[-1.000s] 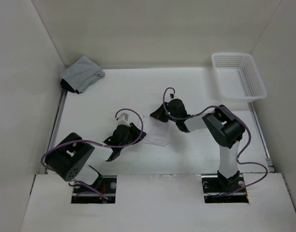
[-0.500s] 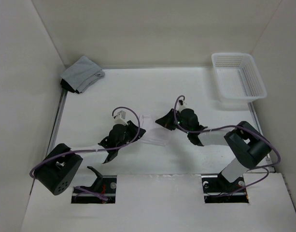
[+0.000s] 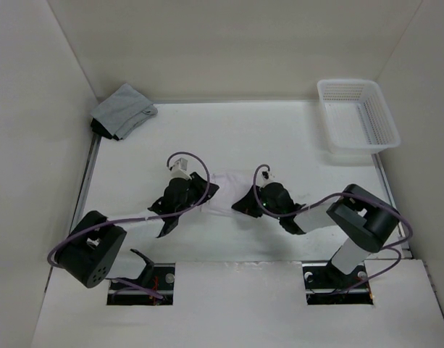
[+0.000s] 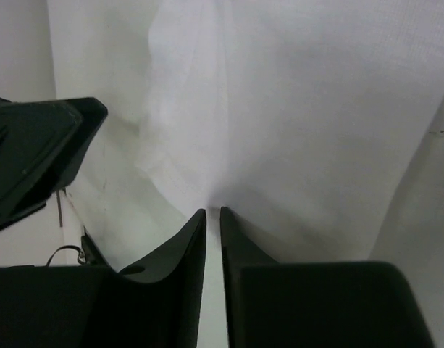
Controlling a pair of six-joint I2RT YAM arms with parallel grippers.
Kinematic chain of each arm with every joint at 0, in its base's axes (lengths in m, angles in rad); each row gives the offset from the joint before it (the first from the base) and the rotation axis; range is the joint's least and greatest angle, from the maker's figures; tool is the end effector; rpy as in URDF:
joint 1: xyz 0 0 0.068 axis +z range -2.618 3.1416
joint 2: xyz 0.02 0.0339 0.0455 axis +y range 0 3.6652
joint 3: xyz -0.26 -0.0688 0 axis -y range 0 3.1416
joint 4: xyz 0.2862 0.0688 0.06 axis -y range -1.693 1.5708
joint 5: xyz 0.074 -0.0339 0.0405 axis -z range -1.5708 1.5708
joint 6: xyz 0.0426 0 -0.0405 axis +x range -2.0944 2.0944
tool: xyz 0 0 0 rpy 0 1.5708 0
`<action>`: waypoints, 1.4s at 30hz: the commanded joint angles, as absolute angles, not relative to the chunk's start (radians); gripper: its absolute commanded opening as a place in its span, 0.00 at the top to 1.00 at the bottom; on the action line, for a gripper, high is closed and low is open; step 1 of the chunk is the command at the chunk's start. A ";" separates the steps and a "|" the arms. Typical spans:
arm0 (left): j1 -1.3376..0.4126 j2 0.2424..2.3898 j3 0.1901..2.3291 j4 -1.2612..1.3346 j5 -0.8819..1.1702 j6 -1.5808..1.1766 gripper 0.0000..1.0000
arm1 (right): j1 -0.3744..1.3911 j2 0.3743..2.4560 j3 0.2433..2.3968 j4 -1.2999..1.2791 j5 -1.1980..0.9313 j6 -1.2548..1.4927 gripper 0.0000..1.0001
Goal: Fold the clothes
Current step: Fold the tank top
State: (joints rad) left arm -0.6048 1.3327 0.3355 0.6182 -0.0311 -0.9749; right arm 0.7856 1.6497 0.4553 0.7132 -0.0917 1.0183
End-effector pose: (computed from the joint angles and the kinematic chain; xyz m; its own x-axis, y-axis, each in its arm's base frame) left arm 0.2251 -0.1540 0.1152 -0.6215 -0.5760 -0.5309 0.0537 0.6448 -0.7625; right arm 0.2126 0.2183 0.0747 -0.8201 0.3786 -0.4291 -0.1212 0.6180 0.7768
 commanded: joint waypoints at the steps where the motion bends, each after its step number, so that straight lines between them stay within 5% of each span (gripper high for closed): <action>1: -0.549 1.237 0.334 0.611 -0.031 -0.968 0.73 | 0.800 1.577 0.439 0.749 -0.058 0.990 0.75; 6: -0.453 1.094 0.318 0.488 -0.057 -0.937 0.65 | 0.794 1.347 0.443 0.655 -0.060 0.904 0.51; 18: -0.271 0.810 0.304 0.157 -0.052 -0.831 0.44 | 0.490 0.977 0.361 0.502 0.271 0.703 0.27; 26: -0.197 0.831 0.336 0.055 -0.021 -0.822 0.44 | 0.357 0.910 0.229 0.566 0.302 0.741 0.23; 42: -0.329 0.959 0.390 0.117 -0.070 -0.773 0.47 | 0.355 0.914 0.224 0.575 0.256 0.755 0.22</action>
State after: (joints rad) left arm -0.3111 0.9508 0.3424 0.0601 -0.0494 -0.8028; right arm 0.3611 0.9131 0.2138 0.5247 0.2642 0.7490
